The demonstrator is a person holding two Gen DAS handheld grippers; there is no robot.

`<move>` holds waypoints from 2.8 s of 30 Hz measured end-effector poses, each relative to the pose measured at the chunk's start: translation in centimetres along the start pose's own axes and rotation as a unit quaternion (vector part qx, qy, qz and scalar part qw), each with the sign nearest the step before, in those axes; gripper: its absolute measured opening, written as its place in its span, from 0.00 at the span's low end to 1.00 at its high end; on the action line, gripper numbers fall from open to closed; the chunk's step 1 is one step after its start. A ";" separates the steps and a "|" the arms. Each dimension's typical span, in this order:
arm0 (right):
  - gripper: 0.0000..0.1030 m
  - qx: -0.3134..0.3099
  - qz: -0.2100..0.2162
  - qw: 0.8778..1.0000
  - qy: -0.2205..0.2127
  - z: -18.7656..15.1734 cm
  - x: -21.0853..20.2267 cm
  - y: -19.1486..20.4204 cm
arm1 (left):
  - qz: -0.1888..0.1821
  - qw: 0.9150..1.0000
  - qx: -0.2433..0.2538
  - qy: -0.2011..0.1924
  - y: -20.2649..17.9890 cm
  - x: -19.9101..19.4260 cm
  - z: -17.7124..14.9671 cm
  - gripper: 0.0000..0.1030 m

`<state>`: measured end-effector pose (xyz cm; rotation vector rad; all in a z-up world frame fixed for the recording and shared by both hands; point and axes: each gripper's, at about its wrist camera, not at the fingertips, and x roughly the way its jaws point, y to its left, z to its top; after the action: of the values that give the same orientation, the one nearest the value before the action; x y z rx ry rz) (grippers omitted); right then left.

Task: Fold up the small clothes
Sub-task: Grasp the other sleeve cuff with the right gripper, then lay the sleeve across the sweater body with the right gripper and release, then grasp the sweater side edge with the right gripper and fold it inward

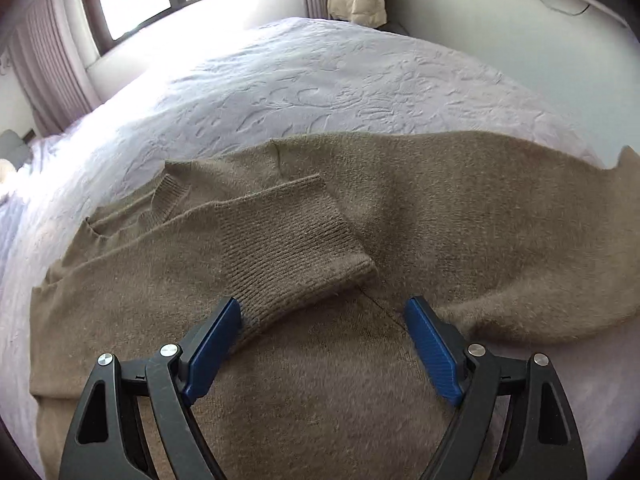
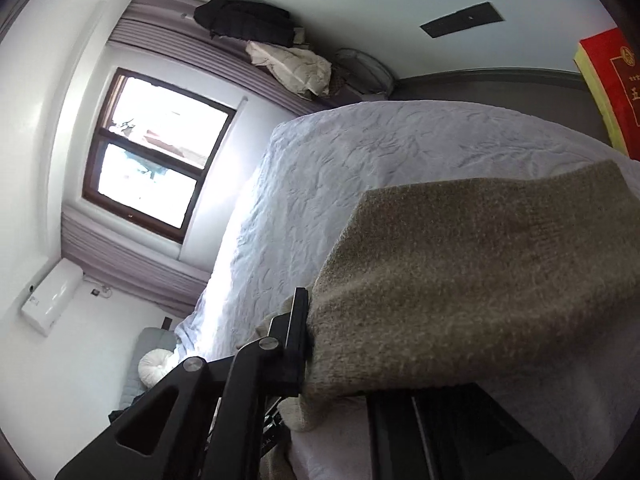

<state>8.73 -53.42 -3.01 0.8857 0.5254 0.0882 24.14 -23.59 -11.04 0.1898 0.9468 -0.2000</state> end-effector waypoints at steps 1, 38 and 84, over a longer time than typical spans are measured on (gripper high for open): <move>0.08 -0.009 0.000 1.000 0.000 -0.1 0.0 0.7 | -0.017 1.000 -0.008 0.008 0.8 -0.4 0.0 0.83; 0.64 -0.147 -0.045 0.961 0.230 -21.1 16.7 17.4 | -0.003 0.983 -0.181 -0.014 24.4 -11.5 -19.3 0.83; 0.67 -0.118 -0.051 0.969 0.209 -15.5 13.4 14.4 | -0.001 0.983 -0.179 -0.027 29.4 -10.1 -9.7 0.83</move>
<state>15.09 -29.33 -5.48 0.6050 0.9340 0.2420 18.16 8.05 -6.17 -0.1471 0.9130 -0.0336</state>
